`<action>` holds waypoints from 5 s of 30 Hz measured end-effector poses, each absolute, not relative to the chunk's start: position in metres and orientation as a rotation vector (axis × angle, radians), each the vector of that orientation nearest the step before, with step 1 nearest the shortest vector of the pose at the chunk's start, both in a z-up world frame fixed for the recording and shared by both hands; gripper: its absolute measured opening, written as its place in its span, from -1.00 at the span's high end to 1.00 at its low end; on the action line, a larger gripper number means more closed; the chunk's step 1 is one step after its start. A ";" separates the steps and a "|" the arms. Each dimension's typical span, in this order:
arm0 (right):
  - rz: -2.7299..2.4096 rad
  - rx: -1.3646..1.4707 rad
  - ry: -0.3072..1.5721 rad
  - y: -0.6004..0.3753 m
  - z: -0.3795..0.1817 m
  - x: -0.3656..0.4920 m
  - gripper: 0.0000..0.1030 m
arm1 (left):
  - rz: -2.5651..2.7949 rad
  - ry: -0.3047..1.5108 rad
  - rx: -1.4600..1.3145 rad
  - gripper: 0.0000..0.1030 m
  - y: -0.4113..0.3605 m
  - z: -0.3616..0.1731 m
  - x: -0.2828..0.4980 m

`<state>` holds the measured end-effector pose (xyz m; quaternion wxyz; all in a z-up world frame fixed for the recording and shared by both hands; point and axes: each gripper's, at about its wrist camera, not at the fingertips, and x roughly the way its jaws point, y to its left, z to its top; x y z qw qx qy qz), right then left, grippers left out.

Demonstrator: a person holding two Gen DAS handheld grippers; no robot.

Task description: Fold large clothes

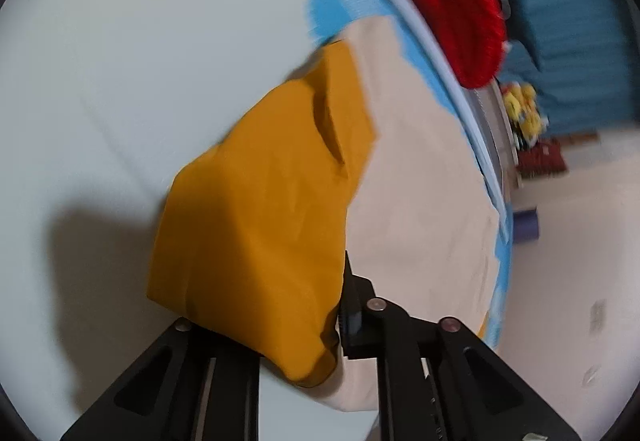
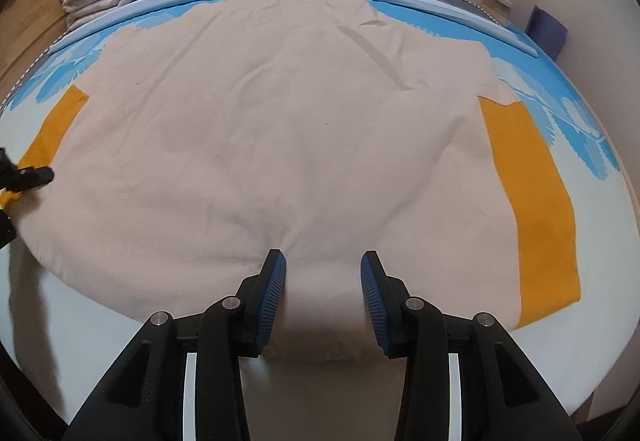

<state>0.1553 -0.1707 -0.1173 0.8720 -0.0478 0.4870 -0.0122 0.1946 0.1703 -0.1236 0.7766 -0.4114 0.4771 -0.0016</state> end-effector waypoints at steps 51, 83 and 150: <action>0.343 0.140 0.939 -0.332 0.016 0.185 -0.35 | -0.738 1.223 0.090 -0.03 -0.127 -0.019 0.163; 0.544 0.091 1.085 -0.217 -0.025 0.207 0.82 | -0.171 1.128 0.065 -0.02 0.015 -0.020 0.234; 0.193 0.391 1.320 -0.296 -0.148 0.289 0.55 | -0.343 1.331 -0.538 -0.16 -0.005 -0.118 0.348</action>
